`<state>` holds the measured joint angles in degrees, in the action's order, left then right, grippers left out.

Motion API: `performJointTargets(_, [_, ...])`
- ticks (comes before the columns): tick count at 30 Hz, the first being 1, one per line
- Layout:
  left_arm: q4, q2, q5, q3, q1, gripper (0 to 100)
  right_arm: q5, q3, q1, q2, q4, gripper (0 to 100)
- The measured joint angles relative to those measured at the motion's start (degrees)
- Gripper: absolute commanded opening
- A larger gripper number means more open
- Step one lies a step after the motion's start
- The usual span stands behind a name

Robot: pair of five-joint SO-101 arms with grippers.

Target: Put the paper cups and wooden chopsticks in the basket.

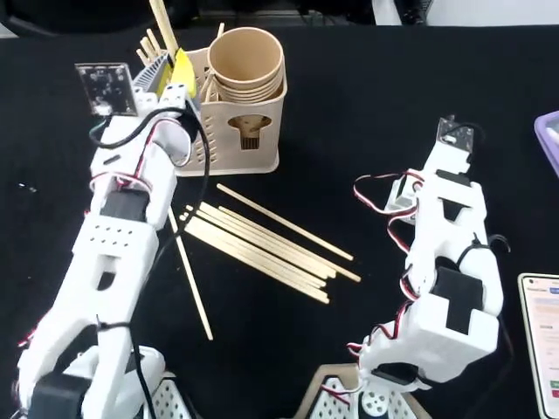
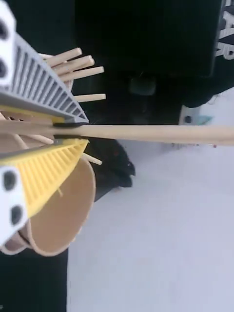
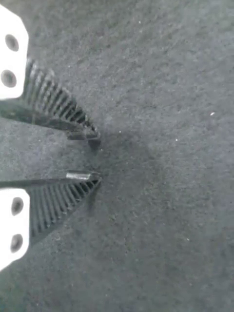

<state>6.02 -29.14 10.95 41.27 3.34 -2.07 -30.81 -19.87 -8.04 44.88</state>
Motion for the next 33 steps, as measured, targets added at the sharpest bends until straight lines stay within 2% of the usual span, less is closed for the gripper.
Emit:
performJointTargets(17, [0.44,4.92,-1.58,-6.33,-0.97,3,0.00,0.00,0.00,0.00,0.00,11.6])
performJointTargets(30, [0.35,14.42,-1.58,-8.79,-1.05,4,0.00,0.00,0.00,0.00,0.00,11.6])
performJointTargets(33, [0.35,14.42,-1.58,-8.79,-1.49,11,0.00,0.00,0.00,0.00,0.00,11.6])
